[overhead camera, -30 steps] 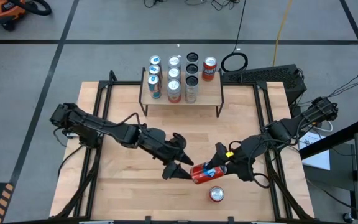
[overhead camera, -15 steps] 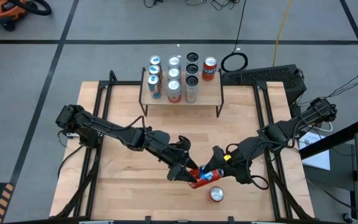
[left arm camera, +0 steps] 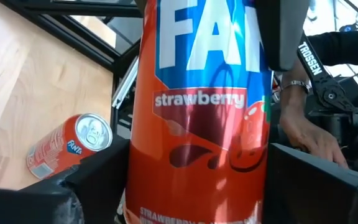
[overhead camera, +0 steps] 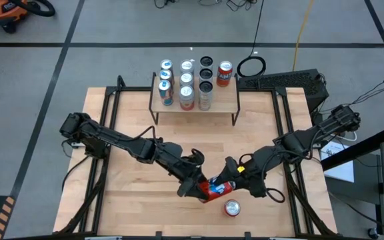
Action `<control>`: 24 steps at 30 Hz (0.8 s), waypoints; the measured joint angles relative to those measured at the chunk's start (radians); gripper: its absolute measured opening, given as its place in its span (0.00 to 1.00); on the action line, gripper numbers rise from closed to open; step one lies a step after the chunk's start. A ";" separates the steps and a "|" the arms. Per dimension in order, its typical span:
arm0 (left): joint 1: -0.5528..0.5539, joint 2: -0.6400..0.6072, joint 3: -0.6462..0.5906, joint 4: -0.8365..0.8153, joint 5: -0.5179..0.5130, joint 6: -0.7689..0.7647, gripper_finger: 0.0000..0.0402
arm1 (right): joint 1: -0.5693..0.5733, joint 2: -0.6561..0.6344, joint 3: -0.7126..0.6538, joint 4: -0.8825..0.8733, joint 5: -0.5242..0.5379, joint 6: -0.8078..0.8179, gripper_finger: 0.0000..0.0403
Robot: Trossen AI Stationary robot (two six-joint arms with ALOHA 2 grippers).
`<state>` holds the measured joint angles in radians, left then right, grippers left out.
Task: Place canned beverage on shelf
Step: Put the top red soda can aligned with the other red soda can on the shelf
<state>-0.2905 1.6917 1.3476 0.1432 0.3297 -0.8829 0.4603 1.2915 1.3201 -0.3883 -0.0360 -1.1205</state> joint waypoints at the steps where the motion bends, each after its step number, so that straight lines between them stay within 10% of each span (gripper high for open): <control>1: 0.000 0.000 0.000 -0.001 0.001 -0.001 0.91 | 0.000 0.001 0.000 0.002 -0.001 -0.003 0.69; 11: 0.001 0.000 0.000 0.001 0.033 0.000 0.72 | -0.014 0.001 0.000 0.011 -0.005 -0.022 0.69; 24: 0.003 0.000 0.000 0.008 0.040 0.000 0.70 | -0.017 0.001 0.000 0.015 0.018 0.124 0.84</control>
<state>-0.2874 1.6919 1.3472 0.1513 0.3693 -0.8829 0.4435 1.2922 1.3201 -0.3729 -0.0183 -0.9961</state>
